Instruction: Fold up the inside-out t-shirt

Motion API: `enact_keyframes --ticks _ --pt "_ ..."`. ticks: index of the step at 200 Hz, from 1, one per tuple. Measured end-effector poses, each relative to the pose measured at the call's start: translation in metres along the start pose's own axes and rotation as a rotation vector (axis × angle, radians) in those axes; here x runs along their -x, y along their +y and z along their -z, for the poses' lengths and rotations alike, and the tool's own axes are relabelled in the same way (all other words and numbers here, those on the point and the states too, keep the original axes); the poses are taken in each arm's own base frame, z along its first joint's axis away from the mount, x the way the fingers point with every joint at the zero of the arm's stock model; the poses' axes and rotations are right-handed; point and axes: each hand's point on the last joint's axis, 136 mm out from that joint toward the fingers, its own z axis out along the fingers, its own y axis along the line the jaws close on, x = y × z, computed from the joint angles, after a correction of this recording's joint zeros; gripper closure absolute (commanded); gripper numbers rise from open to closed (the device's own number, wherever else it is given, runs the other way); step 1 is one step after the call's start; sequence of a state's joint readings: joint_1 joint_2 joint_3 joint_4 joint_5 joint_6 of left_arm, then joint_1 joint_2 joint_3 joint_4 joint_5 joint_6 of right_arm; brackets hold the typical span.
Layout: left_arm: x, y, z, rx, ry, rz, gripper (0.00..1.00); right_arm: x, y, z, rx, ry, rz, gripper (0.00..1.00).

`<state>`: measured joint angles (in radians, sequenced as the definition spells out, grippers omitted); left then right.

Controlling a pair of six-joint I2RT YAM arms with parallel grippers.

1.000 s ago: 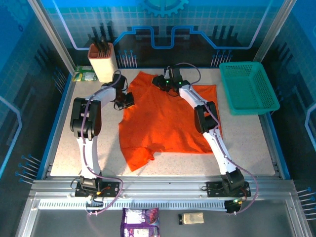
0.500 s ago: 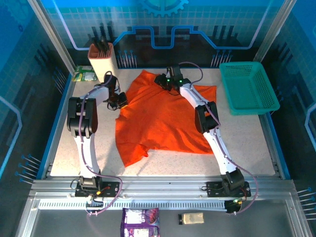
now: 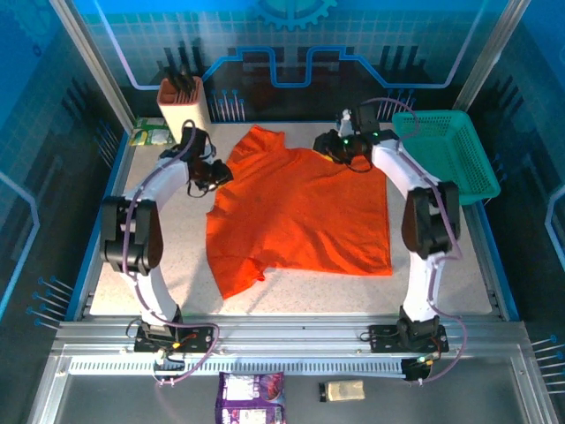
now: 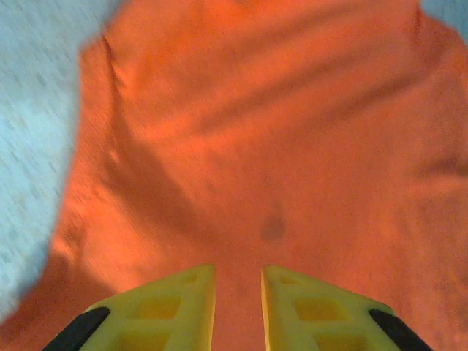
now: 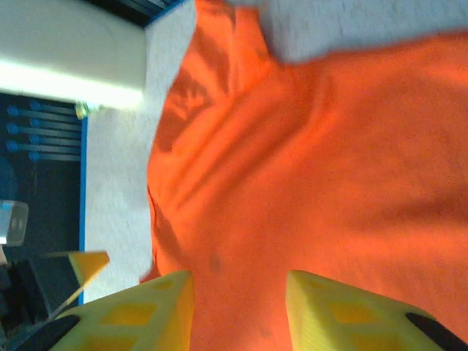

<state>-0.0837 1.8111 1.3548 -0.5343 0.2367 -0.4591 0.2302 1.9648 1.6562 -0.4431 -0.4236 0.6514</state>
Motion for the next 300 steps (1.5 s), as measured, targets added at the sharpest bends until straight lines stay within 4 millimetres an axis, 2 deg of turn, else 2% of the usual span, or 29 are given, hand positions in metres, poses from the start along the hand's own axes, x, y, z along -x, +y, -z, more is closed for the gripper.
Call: enact_keyframes --ticks 10,25,41,69,87,107,123,142,199,225,254,278,300 --pt "-0.019 -0.003 -0.001 -0.001 0.024 -0.008 0.74 -0.022 -0.005 0.016 -0.02 0.023 0.015 0.6" --pt "-0.047 0.0 -0.008 0.001 0.074 -0.005 0.69 -0.056 -0.023 0.034 -0.069 0.06 0.021 0.59" --pt "-0.072 0.015 -0.017 0.016 0.118 0.027 0.69 -0.095 -0.055 0.052 -0.144 0.106 -0.01 0.58" --pt "-0.103 0.043 -0.028 0.058 0.168 0.095 0.7 -0.146 -0.105 0.074 -0.234 0.161 -0.086 0.55" --pt "-0.11 0.052 -0.031 0.072 0.178 0.135 0.72 -0.167 -0.13 0.081 -0.264 0.179 -0.128 0.54" --pt "-0.11 0.063 -0.035 0.079 0.17 0.184 0.73 -0.183 -0.162 0.085 -0.281 0.184 -0.212 0.53" --pt "-0.105 0.068 -0.038 0.054 0.166 0.238 0.73 -0.188 -0.187 0.085 -0.292 0.182 -0.292 0.52" --pt "-0.097 0.07 -0.038 0.034 0.14 0.264 0.73 -0.188 -0.204 0.082 -0.289 0.175 -0.343 0.51" --pt "-0.09 0.068 -0.031 0.013 0.114 0.27 0.7 -0.163 -0.209 0.079 -0.269 0.137 -0.327 0.51" --pt "-0.081 0.054 -0.009 -0.024 0.065 0.247 0.7 -0.157 -0.202 0.088 -0.274 0.123 -0.307 0.51" --pt "-0.073 0.032 0.022 -0.06 0.026 0.209 0.69 -0.153 -0.177 0.112 -0.261 0.075 -0.267 0.49" --pt "-0.087 0.016 0.036 -0.067 0.041 0.165 0.69 -0.153 -0.155 0.129 -0.248 0.036 -0.226 0.47" --pt "-0.112 0.007 0.039 -0.063 0.078 0.127 0.69 -0.169 -0.148 0.134 -0.244 0.041 -0.227 0.41"
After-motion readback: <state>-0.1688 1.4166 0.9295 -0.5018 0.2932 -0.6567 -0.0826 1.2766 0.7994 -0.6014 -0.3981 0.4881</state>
